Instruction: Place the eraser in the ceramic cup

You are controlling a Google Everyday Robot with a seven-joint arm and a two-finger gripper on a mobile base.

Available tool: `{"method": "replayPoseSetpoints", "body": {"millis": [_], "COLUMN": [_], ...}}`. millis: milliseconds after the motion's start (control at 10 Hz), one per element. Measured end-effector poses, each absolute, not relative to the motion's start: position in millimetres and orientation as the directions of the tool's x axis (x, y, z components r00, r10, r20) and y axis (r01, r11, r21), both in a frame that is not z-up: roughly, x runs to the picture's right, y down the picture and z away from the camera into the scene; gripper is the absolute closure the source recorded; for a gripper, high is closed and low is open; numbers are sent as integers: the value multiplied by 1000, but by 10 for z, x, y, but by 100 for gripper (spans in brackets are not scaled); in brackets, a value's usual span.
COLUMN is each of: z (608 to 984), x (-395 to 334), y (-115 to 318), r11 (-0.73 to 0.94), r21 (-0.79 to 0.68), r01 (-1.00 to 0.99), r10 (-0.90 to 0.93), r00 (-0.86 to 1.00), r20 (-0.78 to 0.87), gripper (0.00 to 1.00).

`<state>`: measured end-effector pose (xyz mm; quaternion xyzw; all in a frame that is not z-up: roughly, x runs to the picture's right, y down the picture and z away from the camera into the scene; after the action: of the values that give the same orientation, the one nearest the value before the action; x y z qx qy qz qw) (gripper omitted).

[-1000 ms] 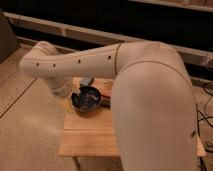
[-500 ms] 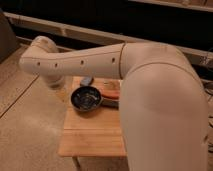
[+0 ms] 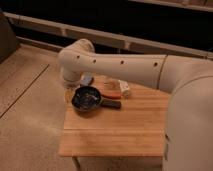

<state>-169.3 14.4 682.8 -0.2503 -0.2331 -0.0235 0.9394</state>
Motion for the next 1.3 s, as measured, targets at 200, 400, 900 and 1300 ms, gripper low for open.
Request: {"method": "replayPoseSetpoints", "body": {"millis": [200,400,900,1300], "z": [6861,6869,7118,7485], "x": [-1401,-1328,-920,-506], "y": [230,254,480,645], "r11": [855,850,808,754], "r21": [-510,-521,-589,-641], "r01": [99,82,2,-146], "r10": [128,137,188,284], "r00": [911,920,947,952], "r20": [391,368,261,116], "gripper": [35,35,35,35]}}
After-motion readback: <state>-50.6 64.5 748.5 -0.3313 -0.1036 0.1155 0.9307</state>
